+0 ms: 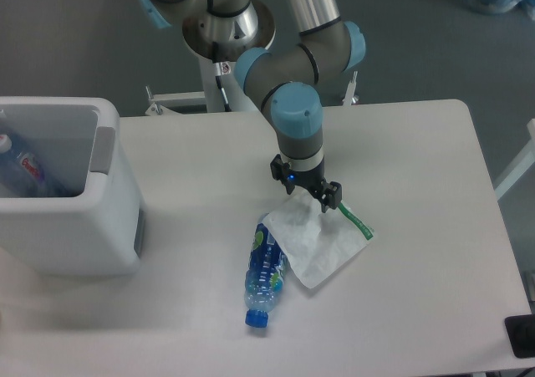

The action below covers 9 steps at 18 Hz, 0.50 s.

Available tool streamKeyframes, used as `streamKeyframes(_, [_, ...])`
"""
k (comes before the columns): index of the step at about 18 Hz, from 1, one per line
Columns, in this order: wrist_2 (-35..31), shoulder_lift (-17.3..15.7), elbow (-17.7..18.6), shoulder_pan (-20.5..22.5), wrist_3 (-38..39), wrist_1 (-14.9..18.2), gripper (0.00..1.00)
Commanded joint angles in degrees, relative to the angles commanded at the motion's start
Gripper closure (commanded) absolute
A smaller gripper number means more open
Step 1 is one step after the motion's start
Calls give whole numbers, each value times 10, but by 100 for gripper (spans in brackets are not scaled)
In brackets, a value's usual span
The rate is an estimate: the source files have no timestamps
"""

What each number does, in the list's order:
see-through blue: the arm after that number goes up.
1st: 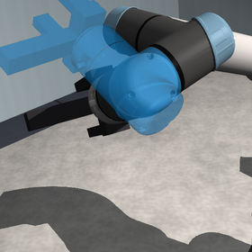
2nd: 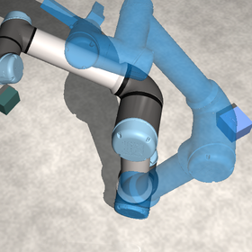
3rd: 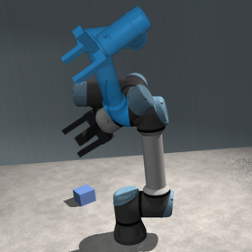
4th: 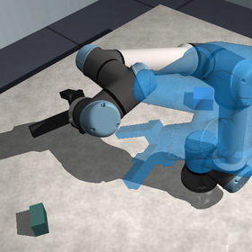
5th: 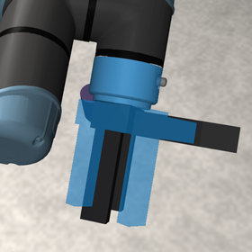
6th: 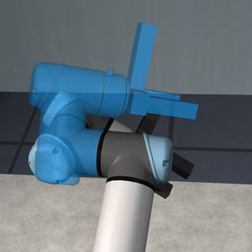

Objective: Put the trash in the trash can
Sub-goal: 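Close the gripper on the white plastic bag and lift it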

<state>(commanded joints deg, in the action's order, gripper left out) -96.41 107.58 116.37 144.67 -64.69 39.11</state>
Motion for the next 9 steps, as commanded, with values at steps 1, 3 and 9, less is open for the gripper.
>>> streamKeyframes(1, [-1,0,0,0,0,0,100])
streamKeyframes(3, [-3,-1,-1,0,-1,0,100])
streamKeyframes(9, [-3,-12,-2,1,-1,3,100])
